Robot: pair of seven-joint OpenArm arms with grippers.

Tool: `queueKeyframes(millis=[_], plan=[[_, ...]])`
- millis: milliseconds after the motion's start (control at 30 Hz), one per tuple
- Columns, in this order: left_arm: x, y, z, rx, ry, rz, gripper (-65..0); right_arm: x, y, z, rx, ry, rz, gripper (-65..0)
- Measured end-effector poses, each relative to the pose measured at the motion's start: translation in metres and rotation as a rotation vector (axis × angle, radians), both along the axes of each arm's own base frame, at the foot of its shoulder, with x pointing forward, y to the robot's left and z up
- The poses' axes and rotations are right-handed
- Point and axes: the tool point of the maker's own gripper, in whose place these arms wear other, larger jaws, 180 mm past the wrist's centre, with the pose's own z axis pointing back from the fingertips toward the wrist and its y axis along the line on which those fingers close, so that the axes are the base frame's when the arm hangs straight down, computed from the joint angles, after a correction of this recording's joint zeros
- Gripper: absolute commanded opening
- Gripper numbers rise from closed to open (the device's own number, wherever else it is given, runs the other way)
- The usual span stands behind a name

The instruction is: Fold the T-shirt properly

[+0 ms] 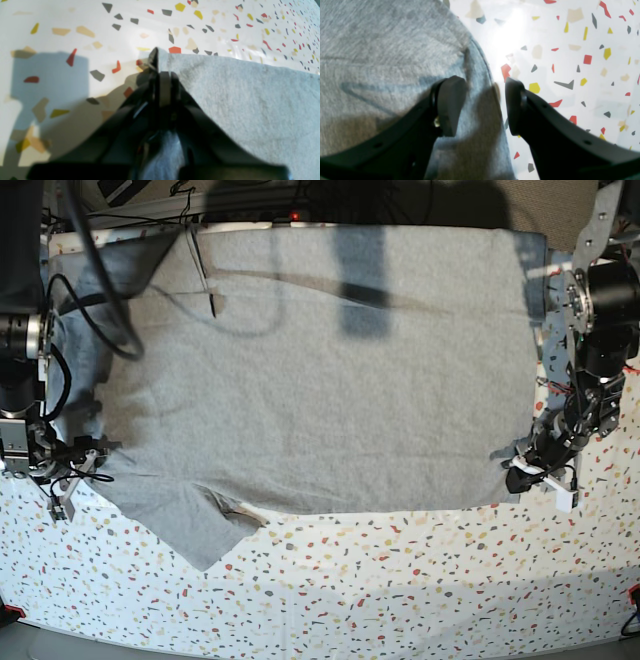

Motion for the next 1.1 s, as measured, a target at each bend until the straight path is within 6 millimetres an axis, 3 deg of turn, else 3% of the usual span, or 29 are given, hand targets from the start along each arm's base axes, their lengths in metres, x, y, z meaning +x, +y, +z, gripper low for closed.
queueKeyframes(millis=[233, 267, 667, 833, 933, 1100], plan=[[0.000, 0.000, 0.000, -0.001, 0.000, -0.001, -65.0, -0.005, 0.011, -0.006, 0.036, 0.056, 0.020, -63.6], [0.000, 0.000, 0.000, -0.001, 0.000, 0.000, -65.0, -0.005, 0.010, -0.006, 0.035, 0.056, 0.020, -65.0], [0.005, 0.000, 0.006, 0.009, -0.041, 0.001, -65.0, 0.007, 0.002, 0.003, -0.005, -0.023, 0.002, -65.0], [0.010, -0.006, 0.017, 0.102, 0.024, -0.083, -65.0, 0.007, 0.011, 0.006, 0.050, -0.031, 0.078, -65.0], [0.017, -0.009, 0.038, 0.113, 0.045, -0.097, -65.0, 0.006, 0.012, 0.014, 0.123, -0.057, 0.091, -65.0], [0.036, -0.014, 0.099, 0.151, -0.089, -0.104, -65.0, -0.001, -0.020, 0.036, 0.158, -0.118, 0.019, -65.0]])
